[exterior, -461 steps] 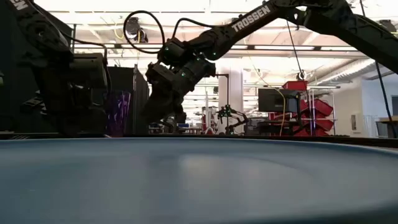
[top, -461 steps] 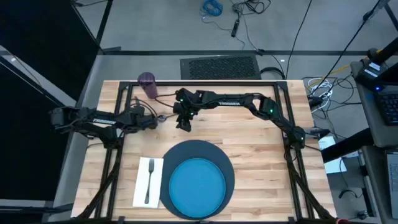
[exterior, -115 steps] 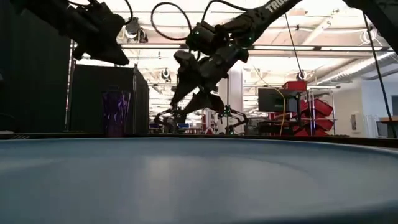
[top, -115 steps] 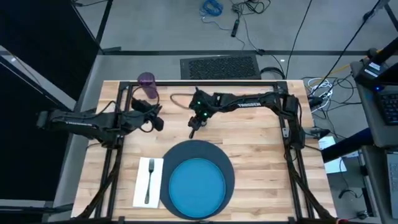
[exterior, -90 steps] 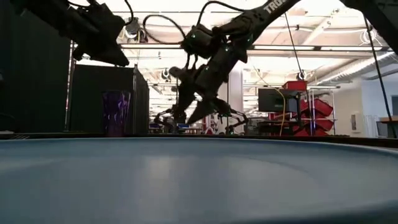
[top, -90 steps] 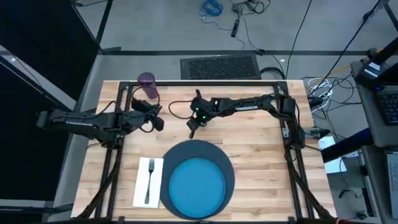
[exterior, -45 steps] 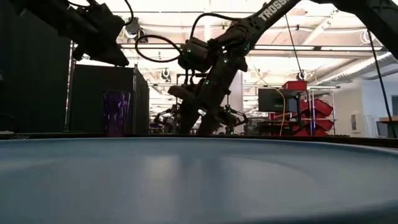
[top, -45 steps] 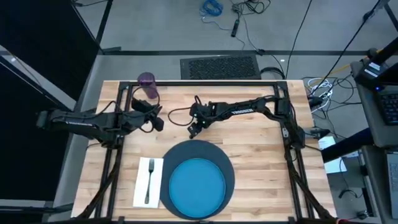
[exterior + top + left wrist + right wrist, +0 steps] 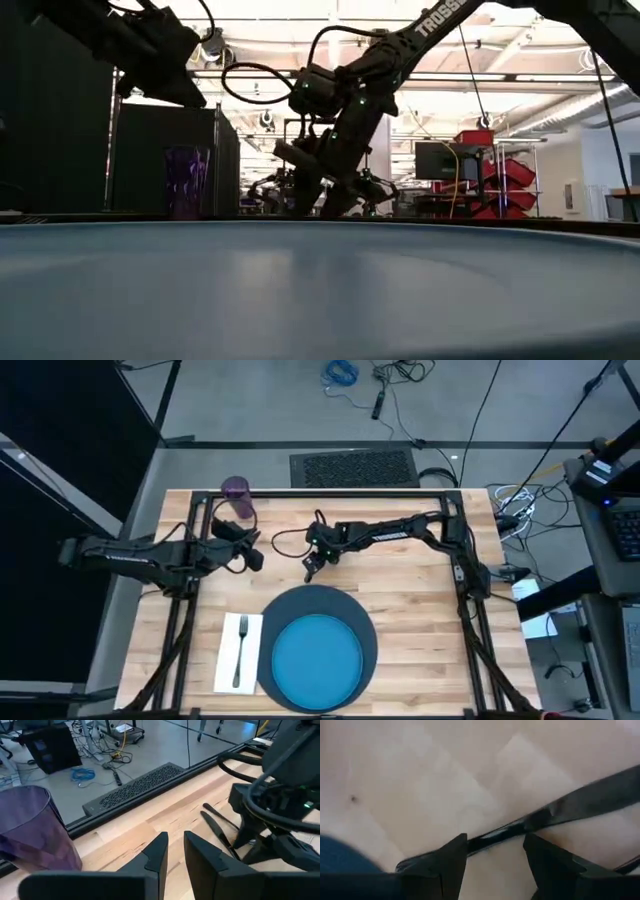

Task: Set table place
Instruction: Move the silver knife to the middle right of the table

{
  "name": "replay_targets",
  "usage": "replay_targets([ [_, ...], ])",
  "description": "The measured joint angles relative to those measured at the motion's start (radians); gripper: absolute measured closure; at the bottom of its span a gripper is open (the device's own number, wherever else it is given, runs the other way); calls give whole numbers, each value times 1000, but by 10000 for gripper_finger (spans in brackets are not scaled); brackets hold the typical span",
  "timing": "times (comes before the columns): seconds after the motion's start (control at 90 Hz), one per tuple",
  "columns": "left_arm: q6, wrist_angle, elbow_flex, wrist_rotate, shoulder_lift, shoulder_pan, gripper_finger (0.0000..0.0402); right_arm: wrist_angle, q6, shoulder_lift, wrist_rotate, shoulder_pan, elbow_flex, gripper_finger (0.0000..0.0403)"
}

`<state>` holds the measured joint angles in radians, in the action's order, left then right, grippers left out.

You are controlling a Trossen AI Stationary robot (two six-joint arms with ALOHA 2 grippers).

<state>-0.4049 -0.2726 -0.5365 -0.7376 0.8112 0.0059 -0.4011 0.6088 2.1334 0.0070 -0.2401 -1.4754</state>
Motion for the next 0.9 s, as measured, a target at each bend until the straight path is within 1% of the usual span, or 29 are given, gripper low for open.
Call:
replay_targets([
  [0.322,0,1,0,0,0,0,355,27,0,-13,-2,-9,-14,216],
  [0.589,0,-6,0,0,0,0,355,-61,2,-13,-5,7,-14,216],
  [0.9,-1,-7,0,14,0,0,355,-44,-31,-10,-2,-9,-14,216],
])
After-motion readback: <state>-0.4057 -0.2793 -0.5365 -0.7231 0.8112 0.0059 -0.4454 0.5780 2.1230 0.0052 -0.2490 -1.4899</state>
